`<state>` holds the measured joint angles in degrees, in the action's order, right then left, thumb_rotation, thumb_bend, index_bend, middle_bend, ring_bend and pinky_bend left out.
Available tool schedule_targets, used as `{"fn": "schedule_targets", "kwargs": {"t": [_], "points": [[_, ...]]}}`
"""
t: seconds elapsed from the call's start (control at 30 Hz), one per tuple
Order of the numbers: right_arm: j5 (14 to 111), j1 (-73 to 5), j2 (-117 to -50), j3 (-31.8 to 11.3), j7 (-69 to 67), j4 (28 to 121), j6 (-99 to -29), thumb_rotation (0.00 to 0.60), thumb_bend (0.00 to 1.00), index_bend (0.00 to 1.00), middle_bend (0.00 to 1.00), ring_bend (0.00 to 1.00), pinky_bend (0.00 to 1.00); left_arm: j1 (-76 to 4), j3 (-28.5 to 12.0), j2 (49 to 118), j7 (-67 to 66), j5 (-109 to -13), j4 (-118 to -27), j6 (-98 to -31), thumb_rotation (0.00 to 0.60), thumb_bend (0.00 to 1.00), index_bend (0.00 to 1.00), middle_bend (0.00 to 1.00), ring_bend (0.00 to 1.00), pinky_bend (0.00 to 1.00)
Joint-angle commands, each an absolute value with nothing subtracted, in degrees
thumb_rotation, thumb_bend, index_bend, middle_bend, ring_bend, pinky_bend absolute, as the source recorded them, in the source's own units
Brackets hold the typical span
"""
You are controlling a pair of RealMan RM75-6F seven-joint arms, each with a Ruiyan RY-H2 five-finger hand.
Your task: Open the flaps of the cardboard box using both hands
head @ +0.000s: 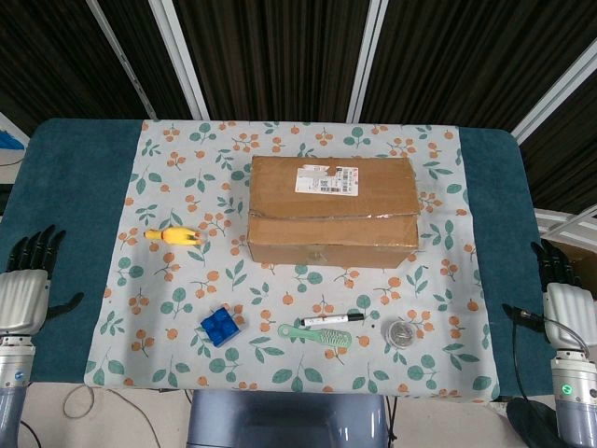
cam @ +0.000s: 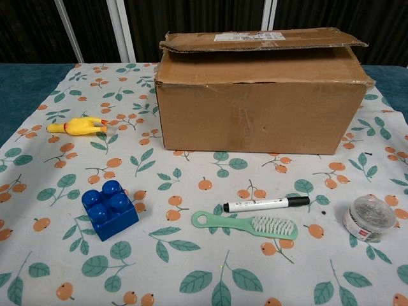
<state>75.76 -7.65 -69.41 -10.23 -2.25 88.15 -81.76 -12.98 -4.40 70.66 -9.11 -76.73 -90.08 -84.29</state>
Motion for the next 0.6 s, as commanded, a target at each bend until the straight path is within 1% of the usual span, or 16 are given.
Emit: {"fn": "schedule_targets", "kwargs": {"t": [0.03, 0.37, 0.47, 0.6], "points": [[75.8, -7.6, -69.4, -10.3, -2.2, 88.1, -81.8, 0.6, 0.22, 0.0, 0.0, 0.0, 0.21, -12.9, -4.5, 70.7, -9.2, -76.8, -90.1, -84.1, 0.6, 0.13, 0.0, 0.0, 0.0, 0.05], [76.3, -7.4, -70.3, -10.9, -3.3, 87.2, -83.5, 0.6, 0.22, 0.0, 0.0, 0.0, 0.21, -12.7, -4.9, 70.6, -9.5, -77.3, -90.2, -83.4, 0.6, 0.11, 0.0, 0.0, 0.0, 0.05], [76.3, -7.5, -70.6, -10.8, -3.1, 86.6, -83.4, 0.6, 0.22, 0.0, 0.0, 0.0, 0.21, -13.0, -5.3, 70.5, -10.2, -77.4, -91.0, -83.2, 0.6, 0.09, 0.0, 0.0, 0.0, 0.05], [75.1, -7.7, -70.9, -11.2, -3.1, 86.7, -82.4, 0.6, 0.22, 0.0, 0.0, 0.0, 0.21, -14.3, -6.5, 70.0, -12.7, -77.4, -93.6, -82.2, 0.6, 0.09, 0.0, 0.0, 0.0, 0.05]]}}
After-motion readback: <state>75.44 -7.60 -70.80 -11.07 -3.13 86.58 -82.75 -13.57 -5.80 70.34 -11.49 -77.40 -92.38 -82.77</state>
